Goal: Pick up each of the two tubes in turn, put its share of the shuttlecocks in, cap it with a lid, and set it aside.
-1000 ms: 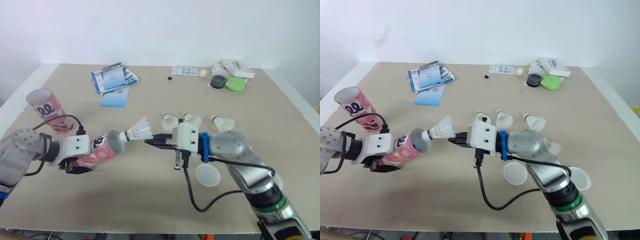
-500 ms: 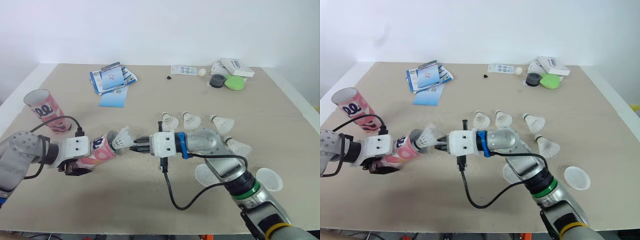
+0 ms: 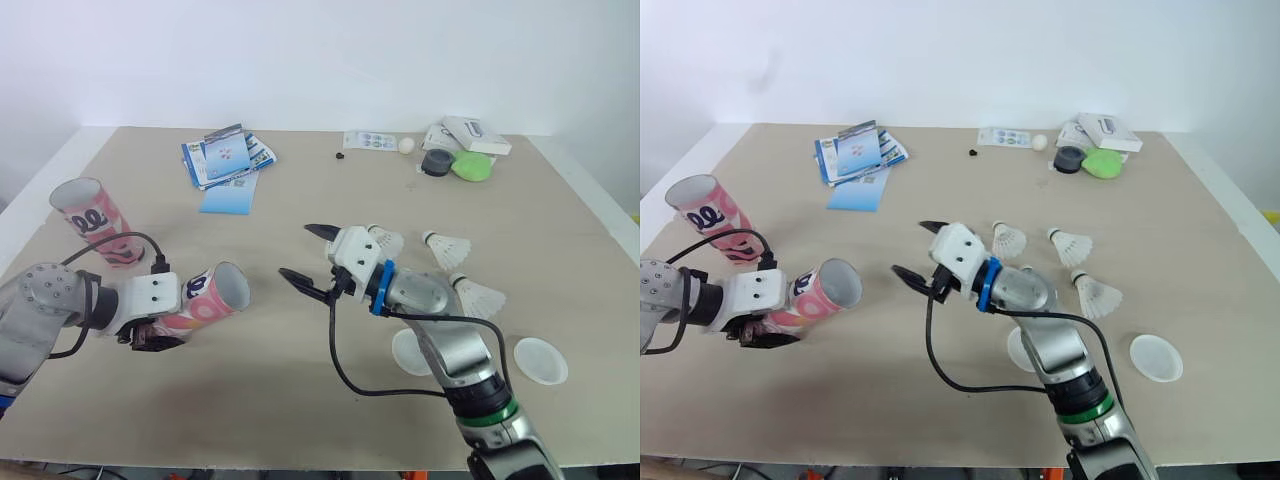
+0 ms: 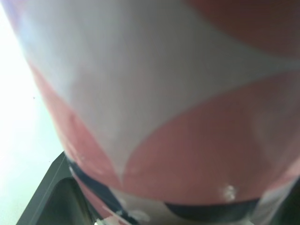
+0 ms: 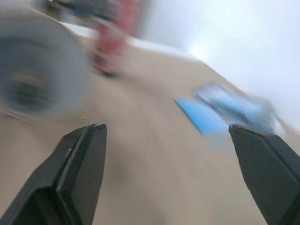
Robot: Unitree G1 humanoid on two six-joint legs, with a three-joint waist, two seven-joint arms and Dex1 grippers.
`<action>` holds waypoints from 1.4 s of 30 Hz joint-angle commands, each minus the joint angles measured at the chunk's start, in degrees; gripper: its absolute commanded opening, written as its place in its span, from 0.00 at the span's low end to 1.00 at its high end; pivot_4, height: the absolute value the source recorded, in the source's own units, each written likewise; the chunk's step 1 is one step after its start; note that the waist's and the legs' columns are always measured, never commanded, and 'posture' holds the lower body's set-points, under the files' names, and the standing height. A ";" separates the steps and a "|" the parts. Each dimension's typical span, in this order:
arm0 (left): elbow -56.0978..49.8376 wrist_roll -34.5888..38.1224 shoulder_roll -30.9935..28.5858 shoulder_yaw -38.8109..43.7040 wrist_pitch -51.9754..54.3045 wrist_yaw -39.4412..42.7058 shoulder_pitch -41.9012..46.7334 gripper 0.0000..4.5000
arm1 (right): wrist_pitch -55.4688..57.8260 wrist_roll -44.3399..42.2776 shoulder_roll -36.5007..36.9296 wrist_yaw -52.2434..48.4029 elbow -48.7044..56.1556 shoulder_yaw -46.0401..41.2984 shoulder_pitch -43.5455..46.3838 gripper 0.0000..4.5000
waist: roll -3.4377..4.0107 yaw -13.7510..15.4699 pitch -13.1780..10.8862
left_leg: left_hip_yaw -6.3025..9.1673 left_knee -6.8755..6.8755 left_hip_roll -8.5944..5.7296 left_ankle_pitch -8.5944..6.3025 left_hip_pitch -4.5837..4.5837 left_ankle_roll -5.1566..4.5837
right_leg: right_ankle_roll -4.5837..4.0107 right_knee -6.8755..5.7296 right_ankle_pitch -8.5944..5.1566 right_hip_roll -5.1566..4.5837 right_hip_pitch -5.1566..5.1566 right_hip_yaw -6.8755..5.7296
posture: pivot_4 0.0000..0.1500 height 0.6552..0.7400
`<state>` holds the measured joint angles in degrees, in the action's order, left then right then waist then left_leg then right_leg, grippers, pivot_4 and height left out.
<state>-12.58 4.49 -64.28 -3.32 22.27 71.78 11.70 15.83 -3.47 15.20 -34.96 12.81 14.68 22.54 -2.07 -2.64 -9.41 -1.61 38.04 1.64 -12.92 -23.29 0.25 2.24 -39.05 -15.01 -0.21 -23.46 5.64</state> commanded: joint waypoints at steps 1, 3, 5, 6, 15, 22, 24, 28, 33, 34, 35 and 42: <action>0.09 0.75 0.33 -1.69 -0.79 1.48 -0.62 0.75 | 5.25 2.59 -2.65 7.23 2.36 -0.19 -3.91 0.99 | 0.00 0.02 0.04 | 0.01 -0.03 0.00 0.00 0.01 0.00 | -0.04 0.00 -0.03 0.00 0.01 -0.01 | 1.00 1.00; 0.60 0.48 0.33 -1.91 -1.32 1.77 -0.13 0.75 | 8.01 3.93 -4.35 10.51 1.33 0.01 -4.92 0.99 | 0.03 0.01 0.02 | 0.04 -0.10 0.00 0.00 0.01 0.00 | -0.07 0.00 -0.08 0.01 -0.01 -0.02 | 1.00 1.00; 1.00 0.25 0.40 -2.04 -1.72 1.98 0.22 0.75 | 9.57 4.79 -5.94 13.19 -0.14 -0.63 -4.42 0.99 | 0.05 -0.03 0.01 | 0.01 -0.14 -0.01 0.00 0.01 0.00 | -0.07 0.00 -0.08 0.01 -0.05 0.01 | 1.00 1.00; 1.21 0.24 0.48 -2.10 -1.87 2.14 0.47 0.75 | 10.33 4.86 -7.34 15.26 -1.85 -1.67 -3.67 0.99 | 0.04 -0.03 0.01 | 0.00 -0.14 -0.02 0.00 0.01 0.00 | -0.06 0.00 -0.08 0.01 -0.05 0.02 | 1.00 1.00; 1.57 0.42 1.48 -2.68 -1.29 2.51 2.16 0.75 | 11.55 1.08 -16.12 23.28 -17.93 -9.24 6.62 0.99 | 0.04 -0.06 0.01 | 0.03 -0.14 -0.03 0.01 0.01 0.01 | -0.02 0.01 -0.06 0.01 -0.03 -0.01 | 1.00 1.00; -0.45 1.55 1.56 -1.39 0.23 2.26 1.18 0.75 | 11.55 -2.48 -20.84 26.27 -24.16 -13.81 10.50 0.59 | 0.06 -0.07 0.00 | 0.08 -0.25 -0.09 0.01 0.00 0.01 | -0.06 0.02 -0.07 -0.02 -0.03 0.02 | 1.00 1.00; -0.76 1.61 1.53 -1.22 0.49 2.21 0.95 0.75 | 11.54 -2.71 -21.06 26.37 -24.24 -13.88 10.58 0.38 | 0.06 -0.09 0.00 | 0.06 -0.29 -0.11 0.01 0.00 0.01 | -0.07 0.03 -0.07 -0.03 -0.04 0.05 | 1.00 1.00; -0.93 1.64 1.41 -0.99 0.71 1.93 0.56 0.75 | 11.31 -3.64 -21.18 25.35 -22.91 -13.50 10.09 0.02 | 0.06 -0.13 0.00 | 0.07 -0.36 -0.11 0.01 0.00 0.02 | -0.09 0.05 -0.09 -0.02 -0.06 0.04 | 1.00 1.00; -1.15 1.87 1.35 -0.80 0.95 1.72 0.29 0.75 | 13.44 -10.99 -14.73 9.17 -7.72 -8.66 8.73 0.02 | 0.15 -0.08 -0.07 | 0.10 -0.43 -0.11 0.01 -0.01 0.01 | -0.14 0.05 -0.14 -0.01 -0.08 0.04 | 1.00 1.00; -1.14 1.94 1.32 -0.80 0.96 1.69 0.22 0.75 | 14.36 -13.49 -12.27 4.50 -3.71 -7.82 8.94 0.02 | 0.26 -0.07 -0.16 | 0.13 -0.44 -0.12 0.01 -0.06 0.02 | -0.13 0.07 -0.15 -0.01 -0.08 0.02 | 1.00 1.00; -1.17 2.00 1.23 -0.83 0.91 1.70 0.10 0.75 | 14.82 -16.31 -8.01 -2.10 1.27 -6.05 8.77 0.02 | 0.33 -0.06 -0.21 | 0.13 -0.44 -0.18 0.00 -0.10 0.01 | -0.09 0.07 -0.15 -0.03 -0.10 0.07 | 1.00 1.00; -0.71 2.00 1.44 -1.52 0.87 1.54 0.79 0.75 | 17.81 -24.09 11.04 -22.12 13.14 -1.56 7.78 0.02 | 0.34 -0.06 -0.22 | 0.22 -0.44 -0.21 -0.04 -0.03 0.03 | 0.13 0.17 -0.33 -0.08 0.04 -0.02 | 1.00 1.00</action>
<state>-12.84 5.87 -63.53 -3.58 23.03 72.93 12.51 33.41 -26.78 25.54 -54.62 23.65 12.16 29.91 -1.73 -2.70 -9.63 -1.41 37.60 1.45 -12.96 -23.29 0.28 2.36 -38.89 -15.33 -0.29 -23.42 5.62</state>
